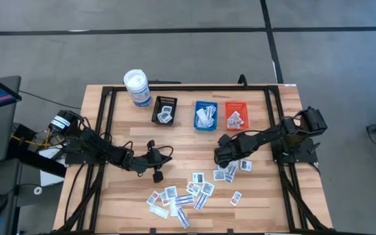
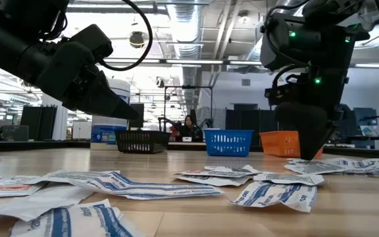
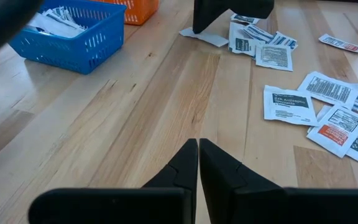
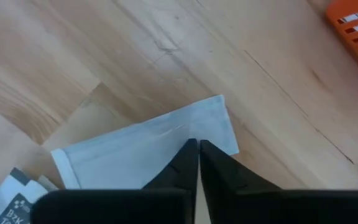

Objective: Pick & Place First Aid Supplies
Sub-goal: Put the blue bandage into the blue bin, then put the black towelette pack into the black bin

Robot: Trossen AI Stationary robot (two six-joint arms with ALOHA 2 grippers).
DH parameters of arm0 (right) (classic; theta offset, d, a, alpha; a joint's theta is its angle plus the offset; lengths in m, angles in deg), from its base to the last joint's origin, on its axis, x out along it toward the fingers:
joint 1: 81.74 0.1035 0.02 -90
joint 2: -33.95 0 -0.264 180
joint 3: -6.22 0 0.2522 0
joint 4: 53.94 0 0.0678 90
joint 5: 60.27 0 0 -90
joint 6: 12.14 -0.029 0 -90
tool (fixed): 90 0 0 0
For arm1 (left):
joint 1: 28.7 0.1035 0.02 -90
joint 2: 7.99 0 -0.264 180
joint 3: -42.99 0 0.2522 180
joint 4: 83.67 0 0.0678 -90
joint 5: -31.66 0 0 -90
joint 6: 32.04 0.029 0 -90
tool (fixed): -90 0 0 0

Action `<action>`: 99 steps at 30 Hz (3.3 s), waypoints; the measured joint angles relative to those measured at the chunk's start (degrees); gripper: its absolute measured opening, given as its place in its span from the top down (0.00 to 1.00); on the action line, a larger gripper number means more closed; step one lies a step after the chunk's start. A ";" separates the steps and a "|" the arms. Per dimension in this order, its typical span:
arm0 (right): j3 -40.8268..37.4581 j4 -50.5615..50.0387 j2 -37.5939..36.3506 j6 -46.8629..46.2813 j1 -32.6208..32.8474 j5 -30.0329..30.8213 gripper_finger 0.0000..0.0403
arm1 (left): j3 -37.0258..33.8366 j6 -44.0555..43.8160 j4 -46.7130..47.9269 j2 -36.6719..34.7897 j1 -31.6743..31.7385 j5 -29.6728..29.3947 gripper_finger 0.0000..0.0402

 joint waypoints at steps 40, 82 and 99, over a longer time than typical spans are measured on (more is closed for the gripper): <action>5.12 2.01 3.57 26.39 -2.47 -8.16 0.63 | 0.00 -1.05 -0.04 0.00 0.01 0.00 0.96; 26.01 -2.66 3.69 60.09 -28.52 -4.96 0.92 | 0.00 -1.03 0.00 0.00 0.01 0.00 0.96; 26.01 -1.87 3.58 60.46 -21.24 -5.92 0.61 | 0.00 -1.03 0.00 0.00 0.00 0.00 0.96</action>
